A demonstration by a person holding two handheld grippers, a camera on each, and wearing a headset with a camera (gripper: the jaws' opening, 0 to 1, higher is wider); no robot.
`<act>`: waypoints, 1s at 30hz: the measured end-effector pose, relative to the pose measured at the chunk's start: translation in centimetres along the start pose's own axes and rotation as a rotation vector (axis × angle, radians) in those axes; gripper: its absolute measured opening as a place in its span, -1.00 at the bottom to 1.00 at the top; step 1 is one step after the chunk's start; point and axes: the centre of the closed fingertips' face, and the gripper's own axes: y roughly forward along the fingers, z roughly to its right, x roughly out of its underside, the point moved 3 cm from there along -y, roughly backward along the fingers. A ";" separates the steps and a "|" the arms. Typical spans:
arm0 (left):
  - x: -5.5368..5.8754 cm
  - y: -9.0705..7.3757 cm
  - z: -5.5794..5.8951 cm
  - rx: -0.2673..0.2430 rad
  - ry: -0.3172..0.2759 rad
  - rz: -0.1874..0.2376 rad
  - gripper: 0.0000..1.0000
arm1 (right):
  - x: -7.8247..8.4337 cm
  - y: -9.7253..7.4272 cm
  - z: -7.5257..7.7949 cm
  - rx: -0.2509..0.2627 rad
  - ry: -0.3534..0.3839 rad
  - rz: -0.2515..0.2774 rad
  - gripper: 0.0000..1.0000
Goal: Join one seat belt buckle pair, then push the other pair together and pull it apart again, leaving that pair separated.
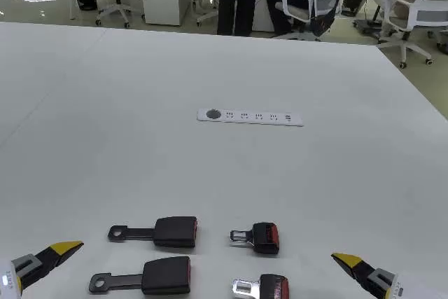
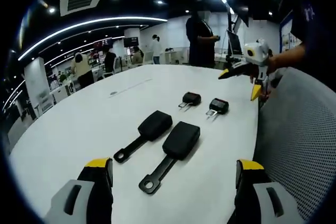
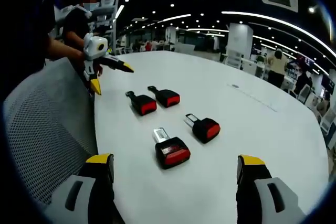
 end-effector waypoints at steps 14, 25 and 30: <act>0.0 0.0 0.0 -0.001 -0.001 0.001 0.99 | -0.4 -0.2 -0.4 0.003 -0.001 -0.002 0.98; 0.1 -0.1 -0.2 -0.008 -0.003 0.002 0.99 | -0.7 -0.3 -0.5 0.003 -0.008 -0.005 0.98; 0.2 -0.2 -0.3 -0.009 -0.002 0.002 0.99 | -0.6 -0.3 -0.3 0.002 -0.011 -0.006 0.98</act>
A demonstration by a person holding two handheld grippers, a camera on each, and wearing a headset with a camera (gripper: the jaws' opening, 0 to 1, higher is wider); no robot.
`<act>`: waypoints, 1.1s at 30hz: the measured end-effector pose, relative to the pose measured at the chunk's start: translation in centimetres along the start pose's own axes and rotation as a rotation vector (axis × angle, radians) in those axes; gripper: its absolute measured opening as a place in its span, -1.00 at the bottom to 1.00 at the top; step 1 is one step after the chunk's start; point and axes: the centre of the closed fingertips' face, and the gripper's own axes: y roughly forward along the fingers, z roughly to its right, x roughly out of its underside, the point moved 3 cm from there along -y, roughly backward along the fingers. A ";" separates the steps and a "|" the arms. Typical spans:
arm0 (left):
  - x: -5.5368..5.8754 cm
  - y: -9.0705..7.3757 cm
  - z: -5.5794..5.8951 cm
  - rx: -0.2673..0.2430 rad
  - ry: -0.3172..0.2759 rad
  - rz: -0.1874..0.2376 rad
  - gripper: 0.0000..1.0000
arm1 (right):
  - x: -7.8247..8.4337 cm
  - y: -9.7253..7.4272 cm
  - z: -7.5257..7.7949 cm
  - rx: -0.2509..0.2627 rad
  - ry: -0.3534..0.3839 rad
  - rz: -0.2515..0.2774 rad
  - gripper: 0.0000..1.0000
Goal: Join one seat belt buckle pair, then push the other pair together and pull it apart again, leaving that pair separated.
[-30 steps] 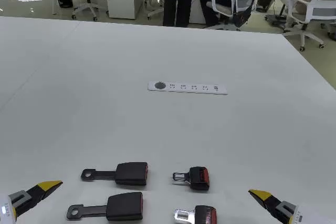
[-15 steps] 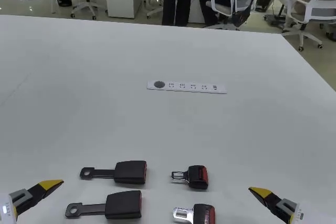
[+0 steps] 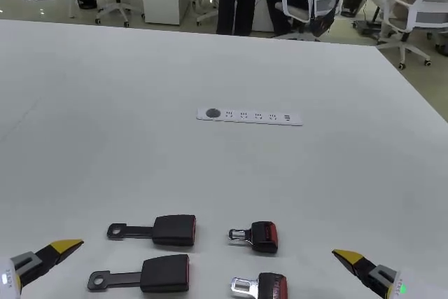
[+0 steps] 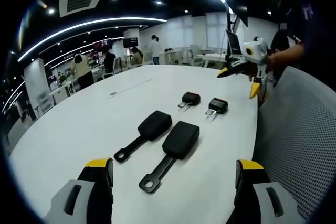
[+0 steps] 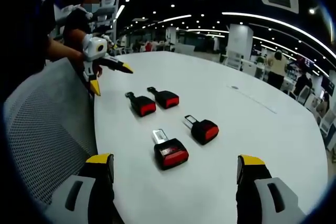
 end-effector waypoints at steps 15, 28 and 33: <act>0.0 0.0 0.1 0.004 0.001 -0.005 0.97 | 0.1 -0.2 0.2 -0.001 -0.004 -0.006 0.98; 0.0 -0.1 -0.2 0.006 0.005 -0.010 0.95 | 0.3 -0.4 0.8 0.001 -0.008 -0.009 0.98; 0.2 -0.1 -0.2 0.011 0.007 -0.016 0.94 | 0.2 -0.5 0.9 0.002 -0.012 -0.013 0.98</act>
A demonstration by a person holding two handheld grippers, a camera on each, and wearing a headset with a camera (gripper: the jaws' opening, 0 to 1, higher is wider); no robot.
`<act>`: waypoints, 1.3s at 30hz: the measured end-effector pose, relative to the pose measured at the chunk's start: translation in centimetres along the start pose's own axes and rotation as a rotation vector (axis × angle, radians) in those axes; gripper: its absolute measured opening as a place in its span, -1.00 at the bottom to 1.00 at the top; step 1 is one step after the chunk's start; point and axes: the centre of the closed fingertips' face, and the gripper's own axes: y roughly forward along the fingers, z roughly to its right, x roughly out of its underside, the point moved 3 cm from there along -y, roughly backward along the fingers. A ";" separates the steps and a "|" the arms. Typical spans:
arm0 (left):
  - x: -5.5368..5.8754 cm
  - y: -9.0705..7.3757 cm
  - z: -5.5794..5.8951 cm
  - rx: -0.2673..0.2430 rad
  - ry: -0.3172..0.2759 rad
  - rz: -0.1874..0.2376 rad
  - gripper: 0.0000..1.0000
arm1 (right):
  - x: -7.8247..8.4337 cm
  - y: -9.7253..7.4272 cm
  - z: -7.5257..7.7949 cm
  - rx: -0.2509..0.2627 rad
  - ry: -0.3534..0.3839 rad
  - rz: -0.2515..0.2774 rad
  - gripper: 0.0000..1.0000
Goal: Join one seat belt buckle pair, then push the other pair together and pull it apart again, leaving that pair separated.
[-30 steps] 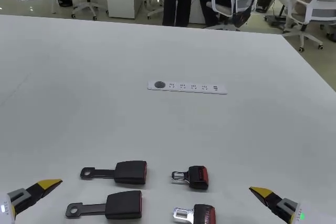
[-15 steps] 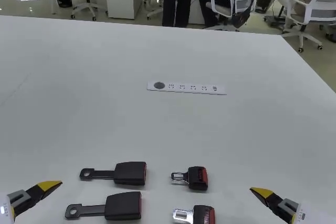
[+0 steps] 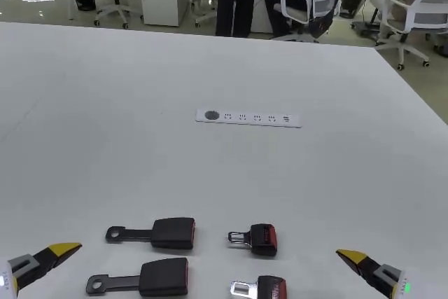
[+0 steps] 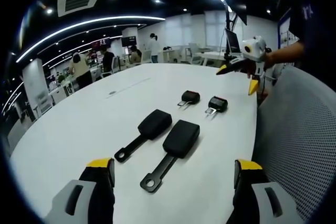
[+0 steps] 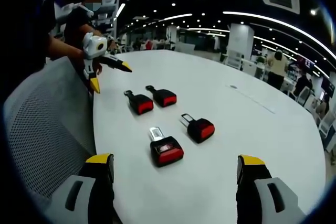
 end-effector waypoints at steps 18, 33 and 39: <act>-0.5 0.7 -0.6 0.049 0.049 -0.044 0.80 | -0.1 0.1 1.0 -0.031 -0.055 -0.040 0.98; -1.0 2.4 -1.0 0.133 0.103 -0.115 0.49 | 0.1 0.9 1.8 -0.105 -0.147 -0.093 0.78; -1.4 3.5 -0.3 0.170 0.129 -0.147 0.35 | 0.2 1.6 1.4 -0.143 -0.191 -0.110 0.65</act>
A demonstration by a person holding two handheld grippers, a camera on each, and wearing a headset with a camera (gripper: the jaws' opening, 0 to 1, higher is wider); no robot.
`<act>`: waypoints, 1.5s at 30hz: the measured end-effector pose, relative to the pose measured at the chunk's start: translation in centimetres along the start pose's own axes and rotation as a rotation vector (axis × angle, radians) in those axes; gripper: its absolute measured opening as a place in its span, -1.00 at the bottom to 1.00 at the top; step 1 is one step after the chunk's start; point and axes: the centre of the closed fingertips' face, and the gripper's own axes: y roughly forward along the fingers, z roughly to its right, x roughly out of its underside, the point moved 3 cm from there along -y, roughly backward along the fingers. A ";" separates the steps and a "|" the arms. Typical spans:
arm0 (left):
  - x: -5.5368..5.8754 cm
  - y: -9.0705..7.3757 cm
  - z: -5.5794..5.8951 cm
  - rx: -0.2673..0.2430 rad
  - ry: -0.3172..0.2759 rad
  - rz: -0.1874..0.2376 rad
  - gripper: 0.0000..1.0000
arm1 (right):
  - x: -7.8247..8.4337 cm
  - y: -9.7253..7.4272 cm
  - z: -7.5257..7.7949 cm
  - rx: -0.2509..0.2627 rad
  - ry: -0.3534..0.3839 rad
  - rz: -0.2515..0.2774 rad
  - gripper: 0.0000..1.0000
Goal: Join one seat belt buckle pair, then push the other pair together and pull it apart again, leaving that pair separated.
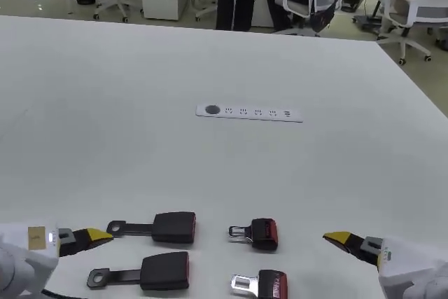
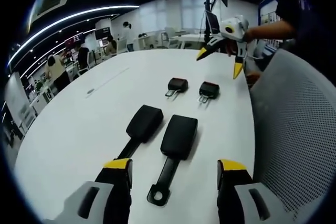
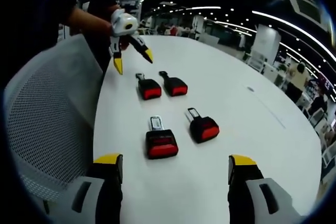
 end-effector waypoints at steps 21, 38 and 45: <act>-0.6 3.5 -0.5 0.109 0.070 -0.092 0.00 | -0.4 3.4 -1.0 -0.107 -0.081 -0.028 0.08; -0.4 5.5 -0.2 0.181 0.120 -0.155 -0.27 | 0.4 5.3 -2.0 -0.153 -0.112 -0.081 -0.34; 0.1 5.8 0.1 0.195 0.149 -0.186 -0.34 | 0.5 5.5 -2.1 -0.163 -0.124 -0.092 -0.38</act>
